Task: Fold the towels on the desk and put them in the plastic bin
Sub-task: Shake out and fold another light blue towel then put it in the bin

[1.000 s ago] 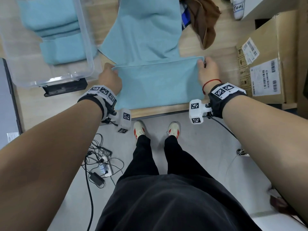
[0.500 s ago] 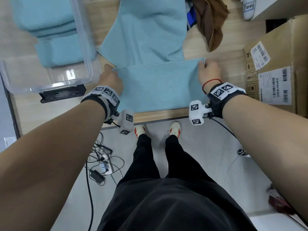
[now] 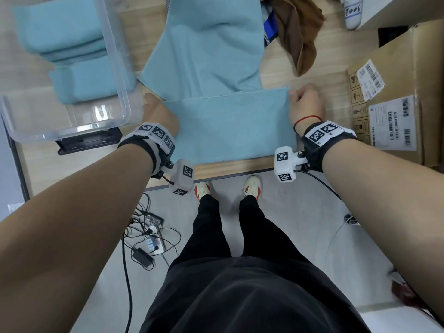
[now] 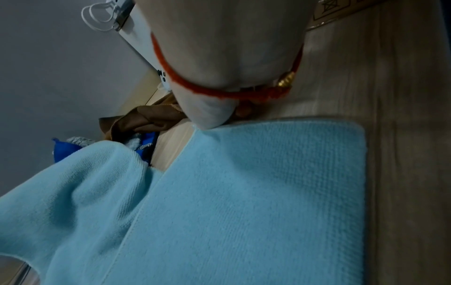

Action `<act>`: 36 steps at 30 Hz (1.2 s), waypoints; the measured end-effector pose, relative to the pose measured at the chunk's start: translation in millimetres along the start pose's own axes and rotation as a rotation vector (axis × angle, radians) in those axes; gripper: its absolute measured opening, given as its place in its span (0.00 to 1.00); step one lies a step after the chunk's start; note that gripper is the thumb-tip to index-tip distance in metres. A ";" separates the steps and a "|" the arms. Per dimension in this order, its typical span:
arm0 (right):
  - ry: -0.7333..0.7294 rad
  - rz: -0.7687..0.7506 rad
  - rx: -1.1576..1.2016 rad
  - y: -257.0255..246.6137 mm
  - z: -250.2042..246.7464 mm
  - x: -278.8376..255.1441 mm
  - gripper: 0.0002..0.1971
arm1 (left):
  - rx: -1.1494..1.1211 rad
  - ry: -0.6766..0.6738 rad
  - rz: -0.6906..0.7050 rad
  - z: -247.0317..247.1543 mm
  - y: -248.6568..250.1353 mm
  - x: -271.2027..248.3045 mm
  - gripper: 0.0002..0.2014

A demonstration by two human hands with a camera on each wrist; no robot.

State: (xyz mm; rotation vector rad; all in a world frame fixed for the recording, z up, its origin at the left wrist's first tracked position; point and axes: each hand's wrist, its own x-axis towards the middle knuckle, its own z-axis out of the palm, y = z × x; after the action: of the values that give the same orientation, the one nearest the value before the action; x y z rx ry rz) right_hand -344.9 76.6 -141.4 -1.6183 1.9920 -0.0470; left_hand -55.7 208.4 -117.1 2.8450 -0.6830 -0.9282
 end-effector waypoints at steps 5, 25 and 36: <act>-0.023 -0.017 0.033 1.8 -8.7 -14.0 0.17 | 0.161 0.125 0.017 7.4 20.2 -20.0 0.29; -0.139 -0.042 -0.136 43.8 8.1 -79.3 0.35 | 0.227 -0.347 0.701 85.8 15.3 -91.7 0.09; -0.251 0.098 0.373 44.0 8.8 -75.6 0.21 | 0.309 -0.447 0.784 95.8 18.8 -113.3 0.12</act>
State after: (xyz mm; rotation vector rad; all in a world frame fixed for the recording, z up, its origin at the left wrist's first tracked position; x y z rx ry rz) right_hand -371.9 159.9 -134.7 -1.2251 1.7445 -0.1596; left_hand -199.6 247.1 -129.7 2.1892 -1.9336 -1.3578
